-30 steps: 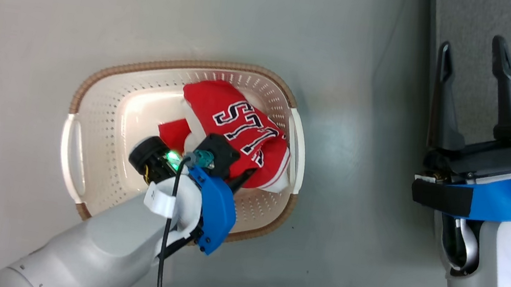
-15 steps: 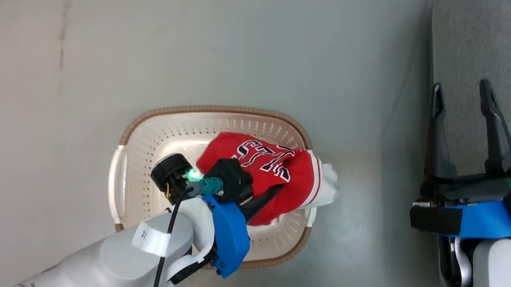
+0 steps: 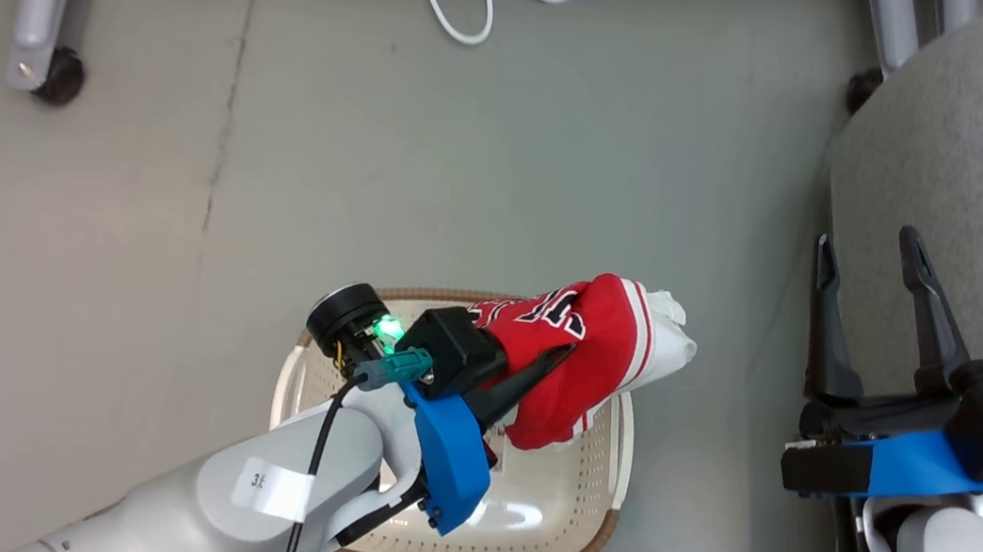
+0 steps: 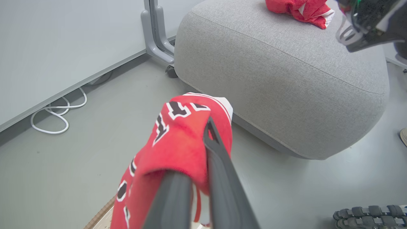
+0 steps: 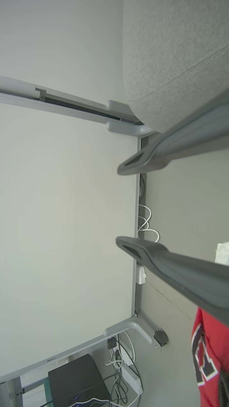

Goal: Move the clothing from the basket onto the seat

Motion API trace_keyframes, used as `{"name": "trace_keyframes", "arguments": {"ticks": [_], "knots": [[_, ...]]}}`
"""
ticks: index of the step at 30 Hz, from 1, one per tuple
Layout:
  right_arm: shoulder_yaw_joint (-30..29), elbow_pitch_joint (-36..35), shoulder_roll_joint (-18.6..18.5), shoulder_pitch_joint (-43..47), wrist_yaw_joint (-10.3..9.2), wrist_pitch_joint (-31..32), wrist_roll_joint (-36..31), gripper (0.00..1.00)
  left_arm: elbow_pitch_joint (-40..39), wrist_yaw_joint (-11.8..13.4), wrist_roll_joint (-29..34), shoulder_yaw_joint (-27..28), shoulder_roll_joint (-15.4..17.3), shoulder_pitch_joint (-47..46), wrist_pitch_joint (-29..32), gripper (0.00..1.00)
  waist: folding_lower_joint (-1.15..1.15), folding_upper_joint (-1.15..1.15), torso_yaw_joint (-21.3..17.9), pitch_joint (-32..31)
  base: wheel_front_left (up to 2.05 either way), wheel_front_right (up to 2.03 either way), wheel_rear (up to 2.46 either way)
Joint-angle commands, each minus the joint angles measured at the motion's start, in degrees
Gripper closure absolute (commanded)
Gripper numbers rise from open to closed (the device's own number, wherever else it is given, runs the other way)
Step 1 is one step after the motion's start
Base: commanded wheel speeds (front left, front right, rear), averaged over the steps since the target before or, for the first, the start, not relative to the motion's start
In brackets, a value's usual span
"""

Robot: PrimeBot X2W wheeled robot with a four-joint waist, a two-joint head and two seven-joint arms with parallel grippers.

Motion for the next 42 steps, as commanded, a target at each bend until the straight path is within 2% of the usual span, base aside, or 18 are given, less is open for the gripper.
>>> {"name": "trace_keyframes", "arguments": {"ticks": [1,19,30,42], "knots": [[-0.12,0.10,-0.01,0.81,0.01,-0.21,0.08,0.00,-0.33,-0.03,0.61,-0.11,0.02,-0.64,-0.46,1.00,0.01,0.00,0.82,-1.92,0.00,0.00,0.00],[-1.24,2.26,-0.01,8.78,0.01,-0.21,2.77,0.00,-2.58,-0.03,-1.58,-0.10,1.50,-4.83,-2.10,1.00,0.01,0.00,2.30,-14.78,0.00,0.00,0.00],[-1.25,3.21,-0.01,13.82,0.01,-0.21,4.33,0.00,-3.62,-0.03,-2.45,-0.11,1.34,-6.68,-0.21,1.00,0.01,0.00,2.19,-21.37,0.00,0.00,0.00],[-0.50,2.50,-0.01,16.03,0.01,-0.21,5.14,0.00,-5.44,-0.03,-3.16,-0.10,2.18,-6.53,1.67,1.00,0.01,0.00,2.03,-23.68,0.00,0.00,0.00]]}}
